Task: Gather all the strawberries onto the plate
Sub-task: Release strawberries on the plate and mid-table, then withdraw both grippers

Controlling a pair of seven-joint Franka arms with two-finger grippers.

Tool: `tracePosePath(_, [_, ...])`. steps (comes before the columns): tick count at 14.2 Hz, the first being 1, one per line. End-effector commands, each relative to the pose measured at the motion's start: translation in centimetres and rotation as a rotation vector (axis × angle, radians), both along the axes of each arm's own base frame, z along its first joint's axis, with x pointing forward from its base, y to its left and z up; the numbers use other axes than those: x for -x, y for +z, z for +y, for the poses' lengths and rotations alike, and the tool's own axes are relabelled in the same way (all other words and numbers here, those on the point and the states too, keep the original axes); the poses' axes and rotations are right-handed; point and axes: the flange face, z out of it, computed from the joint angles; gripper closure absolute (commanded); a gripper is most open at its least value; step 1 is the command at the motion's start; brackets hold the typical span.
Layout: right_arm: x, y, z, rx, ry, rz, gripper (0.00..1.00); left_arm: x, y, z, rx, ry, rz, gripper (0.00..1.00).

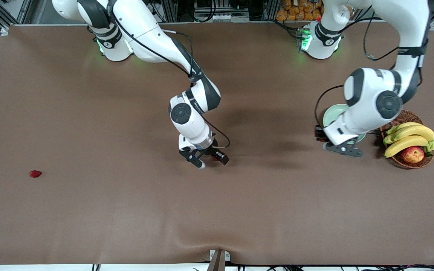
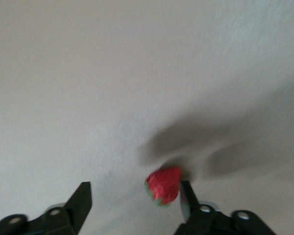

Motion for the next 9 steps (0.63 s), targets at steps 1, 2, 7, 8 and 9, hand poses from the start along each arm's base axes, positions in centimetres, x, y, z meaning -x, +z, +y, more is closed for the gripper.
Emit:
tracePosePath(1, [-2.3, 4.5, -4.3, 0.099, 0.026, 0.033, 0.0, 1.6, -2.1, 4.0, -0.016, 0.001, 0.051, 1.0])
tracePosePath(2, [-3.0, 6.3, -6.3, 0.134, 0.064, 0.062, 0.0, 2.5, -3.1, 4.5, -0.018, 0.005, 0.067, 1.0])
tracePosePath(7, [-6.3, 12.4, -19.8, 0.264, 0.176, 0.145, 0.0, 4.0, -5.5, 8.2, -0.081, -0.05, 0.116, 0.93])
tracePosePath(8, [-6.7, 12.9, -22.8, 0.282, 0.195, 0.138, 0.0, 4.4, -6.4, 8.2, -0.084, -0.051, 0.129, 0.92])
tracePosePath(9, [-7.0, 12.7, -25.9, 0.306, 0.224, 0.139, 0.0, 4.7, -7.4, 8.7, -0.086, -0.053, 0.139, 0.88])
